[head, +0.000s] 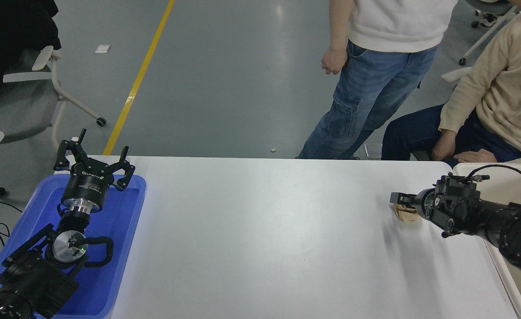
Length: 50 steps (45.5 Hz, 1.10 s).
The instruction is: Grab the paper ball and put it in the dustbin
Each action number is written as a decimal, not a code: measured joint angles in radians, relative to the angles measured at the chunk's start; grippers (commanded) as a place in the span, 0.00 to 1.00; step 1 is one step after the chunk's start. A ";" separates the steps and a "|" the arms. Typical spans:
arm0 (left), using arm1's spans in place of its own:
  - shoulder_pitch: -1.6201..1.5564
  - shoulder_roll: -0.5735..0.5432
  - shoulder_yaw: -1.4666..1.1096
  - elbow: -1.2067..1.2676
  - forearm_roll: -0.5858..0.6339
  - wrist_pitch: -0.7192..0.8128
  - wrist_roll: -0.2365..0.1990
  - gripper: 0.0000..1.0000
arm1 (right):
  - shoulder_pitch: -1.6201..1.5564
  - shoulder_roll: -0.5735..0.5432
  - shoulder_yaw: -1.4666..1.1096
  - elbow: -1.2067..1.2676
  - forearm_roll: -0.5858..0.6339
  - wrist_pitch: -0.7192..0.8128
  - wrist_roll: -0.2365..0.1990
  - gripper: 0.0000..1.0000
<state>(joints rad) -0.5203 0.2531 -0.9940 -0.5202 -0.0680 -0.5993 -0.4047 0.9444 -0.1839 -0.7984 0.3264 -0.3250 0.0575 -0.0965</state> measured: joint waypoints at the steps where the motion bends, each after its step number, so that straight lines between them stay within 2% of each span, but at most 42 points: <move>1: 0.000 0.000 0.000 0.000 0.000 0.000 0.000 1.00 | -0.003 0.000 0.002 -0.002 0.000 -0.007 0.000 1.00; 5: 0.000 0.000 0.000 0.000 0.000 0.000 0.000 1.00 | -0.017 0.002 0.009 -0.008 0.000 -0.029 0.000 0.99; 10: 0.000 0.000 0.000 0.000 0.000 0.000 0.000 1.00 | -0.031 0.004 0.015 -0.012 0.000 -0.047 0.000 0.91; 16: 0.000 0.000 0.000 0.000 0.000 0.000 0.000 1.00 | -0.041 0.005 0.030 -0.012 0.008 -0.059 0.000 0.61; 22: 0.000 0.000 0.000 0.000 0.000 0.000 0.000 1.00 | -0.048 0.002 0.066 0.003 0.013 -0.062 0.000 0.17; 26: 0.000 0.000 0.000 0.000 0.000 0.000 0.000 1.00 | -0.048 -0.006 0.089 0.029 0.017 -0.062 0.000 0.02; 50: 0.000 0.000 -0.001 0.000 0.000 0.000 0.000 1.00 | 0.025 -0.092 0.123 0.211 0.172 -0.067 0.000 0.00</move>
<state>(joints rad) -0.5206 0.2531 -0.9954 -0.5200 -0.0678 -0.5998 -0.4046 0.9696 -0.2755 -0.6754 0.5374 -0.1531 -0.0091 -0.0967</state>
